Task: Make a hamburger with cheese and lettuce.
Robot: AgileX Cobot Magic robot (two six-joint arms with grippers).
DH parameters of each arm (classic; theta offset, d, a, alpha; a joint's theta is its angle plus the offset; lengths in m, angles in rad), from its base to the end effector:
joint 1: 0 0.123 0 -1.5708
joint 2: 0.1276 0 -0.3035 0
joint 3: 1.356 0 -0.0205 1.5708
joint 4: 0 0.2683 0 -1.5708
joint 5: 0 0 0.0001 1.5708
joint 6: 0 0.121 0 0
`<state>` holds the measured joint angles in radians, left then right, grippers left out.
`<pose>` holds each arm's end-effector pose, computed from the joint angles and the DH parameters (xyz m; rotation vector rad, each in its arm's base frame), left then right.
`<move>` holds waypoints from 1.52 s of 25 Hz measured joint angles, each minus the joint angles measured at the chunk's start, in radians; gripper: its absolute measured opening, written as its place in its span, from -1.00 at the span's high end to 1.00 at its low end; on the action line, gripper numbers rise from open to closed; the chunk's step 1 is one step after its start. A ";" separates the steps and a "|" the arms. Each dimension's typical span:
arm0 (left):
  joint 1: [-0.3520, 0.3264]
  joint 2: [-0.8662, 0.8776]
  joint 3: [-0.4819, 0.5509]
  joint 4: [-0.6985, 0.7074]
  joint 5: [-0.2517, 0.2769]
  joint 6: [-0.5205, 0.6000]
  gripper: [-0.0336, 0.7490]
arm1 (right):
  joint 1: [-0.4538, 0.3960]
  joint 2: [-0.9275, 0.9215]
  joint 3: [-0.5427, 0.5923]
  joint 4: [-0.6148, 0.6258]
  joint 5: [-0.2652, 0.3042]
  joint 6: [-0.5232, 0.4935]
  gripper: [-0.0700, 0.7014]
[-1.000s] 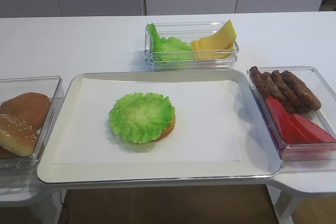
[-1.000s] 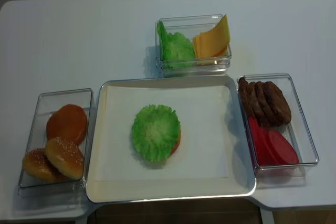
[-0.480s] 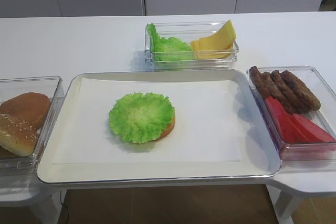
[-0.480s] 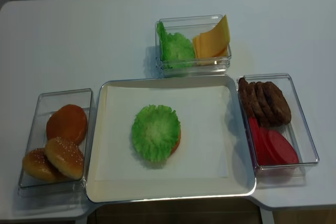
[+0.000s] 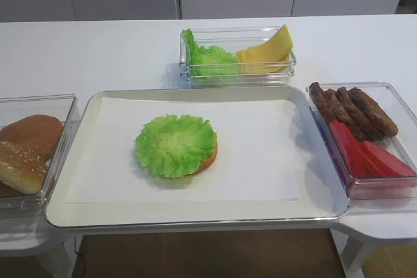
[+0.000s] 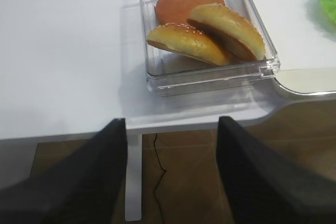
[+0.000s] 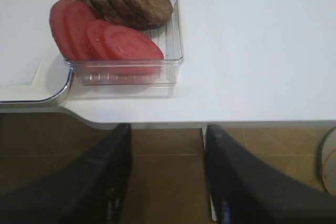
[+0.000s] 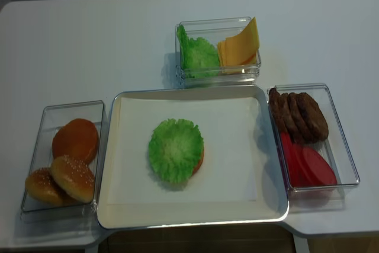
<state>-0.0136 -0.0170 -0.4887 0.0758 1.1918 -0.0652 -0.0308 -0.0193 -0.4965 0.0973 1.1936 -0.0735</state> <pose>0.0092 0.0084 0.2554 -0.0658 2.1664 0.0472 0.0081 0.0107 0.2578 -0.0595 2.1568 0.0581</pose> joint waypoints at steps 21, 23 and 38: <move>0.000 0.000 0.000 0.000 0.000 0.000 -0.12 | 0.000 0.000 0.029 0.027 -0.044 -0.004 -0.10; 0.000 0.000 0.000 0.000 0.000 0.000 -0.12 | 0.000 0.000 0.029 0.027 -0.044 -0.004 -0.10; 0.000 0.000 0.000 0.000 0.000 0.000 -0.12 | 0.000 0.000 0.029 0.027 -0.046 -0.004 -0.10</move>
<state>-0.0136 -0.0170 -0.4887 0.0758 1.1918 -0.0652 -0.0308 -0.0193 -0.4673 0.1245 1.1476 -0.0775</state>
